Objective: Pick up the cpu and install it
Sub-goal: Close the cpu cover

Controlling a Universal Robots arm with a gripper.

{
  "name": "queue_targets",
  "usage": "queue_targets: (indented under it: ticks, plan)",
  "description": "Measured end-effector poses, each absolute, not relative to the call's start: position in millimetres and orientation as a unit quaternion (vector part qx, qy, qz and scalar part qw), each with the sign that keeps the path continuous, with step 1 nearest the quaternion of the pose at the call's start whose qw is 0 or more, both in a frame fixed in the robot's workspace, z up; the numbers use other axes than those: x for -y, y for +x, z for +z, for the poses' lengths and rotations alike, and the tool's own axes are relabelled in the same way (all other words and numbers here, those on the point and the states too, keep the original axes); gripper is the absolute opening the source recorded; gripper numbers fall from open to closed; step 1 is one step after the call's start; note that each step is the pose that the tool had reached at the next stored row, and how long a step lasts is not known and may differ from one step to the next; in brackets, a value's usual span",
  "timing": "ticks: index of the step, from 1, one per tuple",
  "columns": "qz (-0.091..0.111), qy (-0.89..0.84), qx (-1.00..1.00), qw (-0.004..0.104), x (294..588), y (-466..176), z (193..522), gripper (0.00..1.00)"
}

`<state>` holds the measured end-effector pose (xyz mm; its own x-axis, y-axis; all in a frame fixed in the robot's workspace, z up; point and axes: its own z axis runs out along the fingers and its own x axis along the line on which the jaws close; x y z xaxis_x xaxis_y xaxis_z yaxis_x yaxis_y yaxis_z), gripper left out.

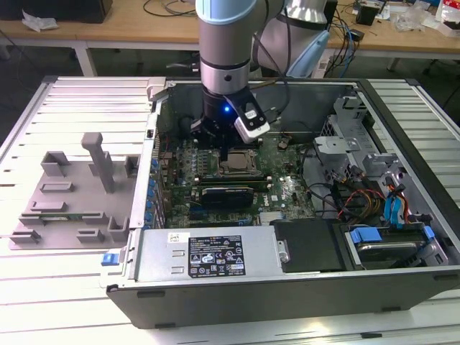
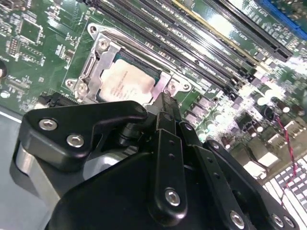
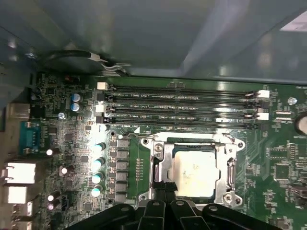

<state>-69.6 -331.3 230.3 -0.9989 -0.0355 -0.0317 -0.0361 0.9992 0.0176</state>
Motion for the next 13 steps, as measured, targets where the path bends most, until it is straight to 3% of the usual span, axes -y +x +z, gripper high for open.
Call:
queue_targets:
  ticks: [13]
  plan:
    - [0.009, -0.018, -1.000, 0.016, 331.6, -43.7, 235.4, 0.11]
